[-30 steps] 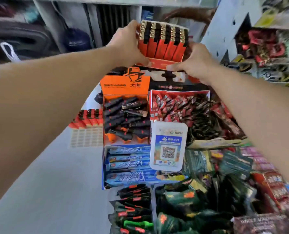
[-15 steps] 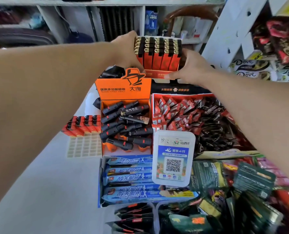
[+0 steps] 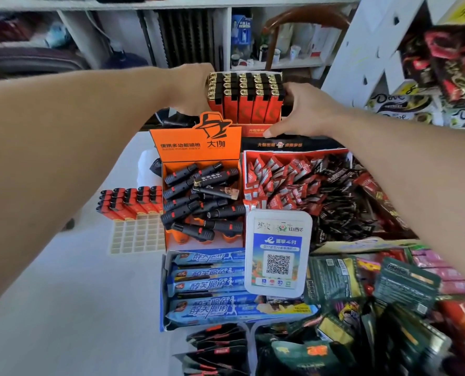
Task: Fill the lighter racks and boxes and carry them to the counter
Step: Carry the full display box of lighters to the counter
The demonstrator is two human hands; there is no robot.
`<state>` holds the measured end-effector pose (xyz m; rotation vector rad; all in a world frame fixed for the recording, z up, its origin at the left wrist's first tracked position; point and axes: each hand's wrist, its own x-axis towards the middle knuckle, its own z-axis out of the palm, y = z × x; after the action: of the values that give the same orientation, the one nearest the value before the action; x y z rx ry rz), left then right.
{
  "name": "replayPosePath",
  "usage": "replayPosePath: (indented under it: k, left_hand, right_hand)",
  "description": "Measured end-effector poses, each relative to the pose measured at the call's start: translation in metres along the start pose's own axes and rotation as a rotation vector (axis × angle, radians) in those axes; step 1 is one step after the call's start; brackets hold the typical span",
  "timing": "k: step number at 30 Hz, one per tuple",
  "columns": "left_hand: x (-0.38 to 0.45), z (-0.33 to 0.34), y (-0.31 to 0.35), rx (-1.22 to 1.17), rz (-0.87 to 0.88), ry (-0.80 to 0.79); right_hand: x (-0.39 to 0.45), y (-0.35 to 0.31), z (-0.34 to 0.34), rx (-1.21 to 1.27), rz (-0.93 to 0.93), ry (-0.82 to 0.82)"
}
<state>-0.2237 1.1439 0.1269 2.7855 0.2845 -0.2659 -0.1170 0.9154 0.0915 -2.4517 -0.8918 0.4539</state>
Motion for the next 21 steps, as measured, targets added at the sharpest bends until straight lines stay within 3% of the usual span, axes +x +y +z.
replayPosePath:
  k: [21]
  left_hand:
    - [-0.018,-0.004,0.010,-0.120,-0.018,0.027]
  right_hand:
    - [-0.009,-0.010,0.010,-0.092,0.056,-0.012]
